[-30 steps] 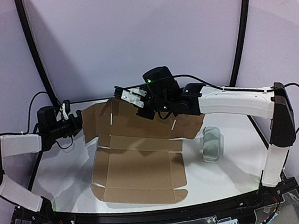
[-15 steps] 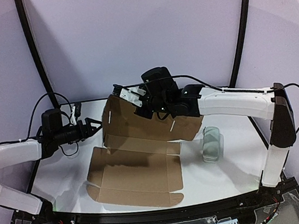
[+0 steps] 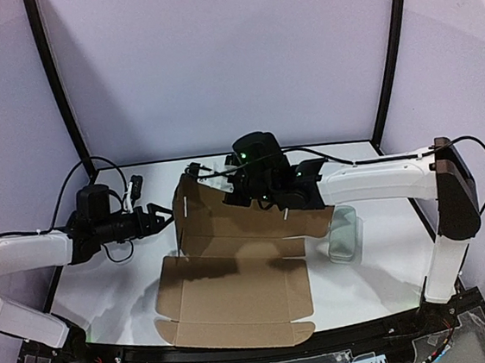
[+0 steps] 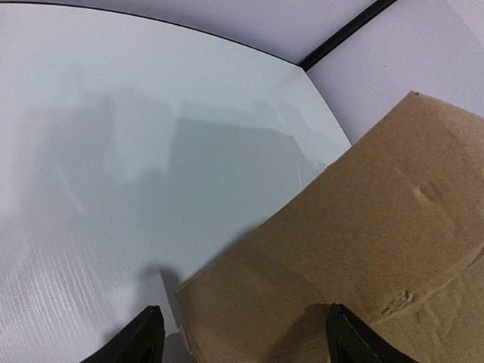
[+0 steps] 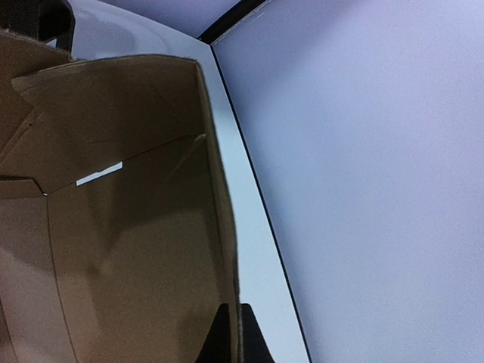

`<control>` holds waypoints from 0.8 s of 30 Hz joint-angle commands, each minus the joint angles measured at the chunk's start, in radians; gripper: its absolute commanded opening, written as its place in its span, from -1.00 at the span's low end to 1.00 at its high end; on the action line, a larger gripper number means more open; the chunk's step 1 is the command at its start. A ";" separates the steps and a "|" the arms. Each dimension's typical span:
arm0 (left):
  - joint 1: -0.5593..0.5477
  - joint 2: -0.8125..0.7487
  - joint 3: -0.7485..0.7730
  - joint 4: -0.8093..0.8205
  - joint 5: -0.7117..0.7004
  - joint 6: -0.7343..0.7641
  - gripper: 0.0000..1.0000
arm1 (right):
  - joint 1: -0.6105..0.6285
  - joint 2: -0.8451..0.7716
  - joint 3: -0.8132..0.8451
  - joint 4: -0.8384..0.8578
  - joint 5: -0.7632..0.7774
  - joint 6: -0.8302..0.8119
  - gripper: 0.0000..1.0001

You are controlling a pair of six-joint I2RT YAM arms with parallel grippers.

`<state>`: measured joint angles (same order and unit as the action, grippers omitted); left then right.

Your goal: Fold the paper box

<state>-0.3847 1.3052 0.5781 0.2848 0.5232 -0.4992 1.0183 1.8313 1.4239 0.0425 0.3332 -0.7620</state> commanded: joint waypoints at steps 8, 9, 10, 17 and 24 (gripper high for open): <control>-0.006 0.122 -0.075 0.191 0.029 -0.018 0.40 | 0.018 0.051 -0.161 0.342 -0.044 -0.191 -1.00; -0.006 0.117 -0.081 0.184 0.022 -0.006 0.40 | 0.023 0.051 -0.172 0.360 -0.045 -0.206 -1.00; -0.006 0.111 -0.081 0.174 0.022 -0.006 0.40 | 0.025 0.052 -0.182 0.367 -0.043 -0.211 -1.00; -0.007 0.057 -0.085 0.091 0.039 0.057 0.40 | 0.071 0.092 -0.267 0.519 -0.005 -0.332 -1.00; -0.008 -0.019 -0.131 0.106 0.083 0.043 0.34 | 0.088 0.159 -0.231 0.587 0.061 -0.379 -1.00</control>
<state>-0.3851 1.3460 0.4820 0.3901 0.5758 -0.4698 1.0840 1.9377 1.1786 0.5842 0.3717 -1.1496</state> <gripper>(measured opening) 0.673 0.017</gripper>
